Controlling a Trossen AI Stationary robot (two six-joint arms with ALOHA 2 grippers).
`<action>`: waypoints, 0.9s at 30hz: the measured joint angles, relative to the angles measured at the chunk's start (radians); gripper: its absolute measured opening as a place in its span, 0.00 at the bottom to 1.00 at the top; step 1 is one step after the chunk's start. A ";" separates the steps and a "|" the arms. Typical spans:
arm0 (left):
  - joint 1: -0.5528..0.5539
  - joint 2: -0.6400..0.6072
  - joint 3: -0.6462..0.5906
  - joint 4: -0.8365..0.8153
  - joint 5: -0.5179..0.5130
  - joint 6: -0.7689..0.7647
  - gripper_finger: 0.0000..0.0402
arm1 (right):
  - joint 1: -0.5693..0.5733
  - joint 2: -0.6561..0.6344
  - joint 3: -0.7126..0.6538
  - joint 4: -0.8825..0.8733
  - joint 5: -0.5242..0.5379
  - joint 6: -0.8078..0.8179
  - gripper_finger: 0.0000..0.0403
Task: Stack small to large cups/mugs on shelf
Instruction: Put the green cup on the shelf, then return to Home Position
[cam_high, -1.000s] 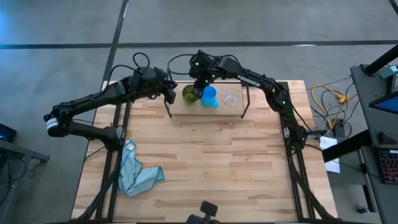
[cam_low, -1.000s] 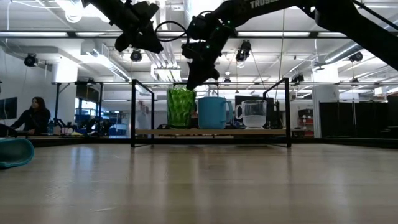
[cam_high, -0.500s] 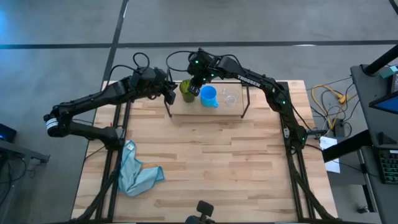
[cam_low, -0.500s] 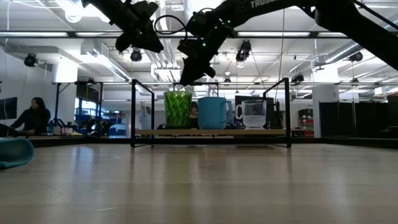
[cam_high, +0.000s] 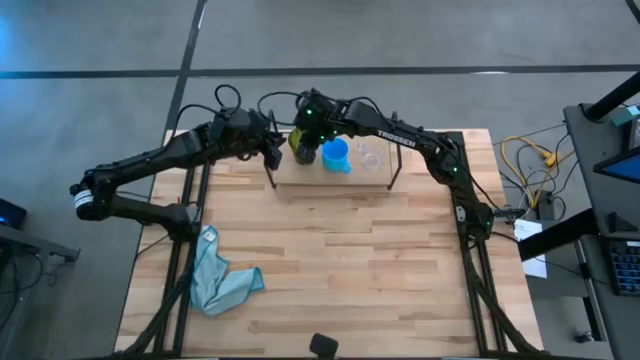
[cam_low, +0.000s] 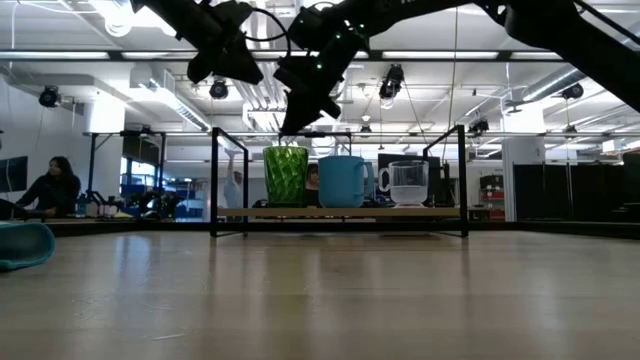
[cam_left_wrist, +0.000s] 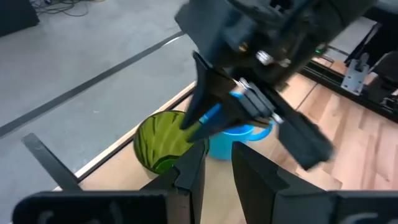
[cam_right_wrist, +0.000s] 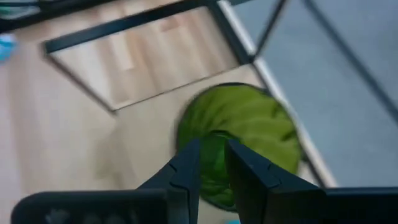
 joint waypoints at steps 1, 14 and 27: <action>0.000 -0.002 0.000 0.000 0.004 0.000 0.16 | 0.001 0.000 0.000 0.004 0.021 0.000 0.17; -0.002 -0.018 0.000 0.000 0.087 -0.001 0.10 | 0.052 -0.028 0.000 -0.023 -0.052 0.108 0.02; -0.010 -0.226 -0.001 0.001 0.291 -0.007 0.01 | 0.201 -0.275 0.000 -0.301 -0.047 0.148 0.02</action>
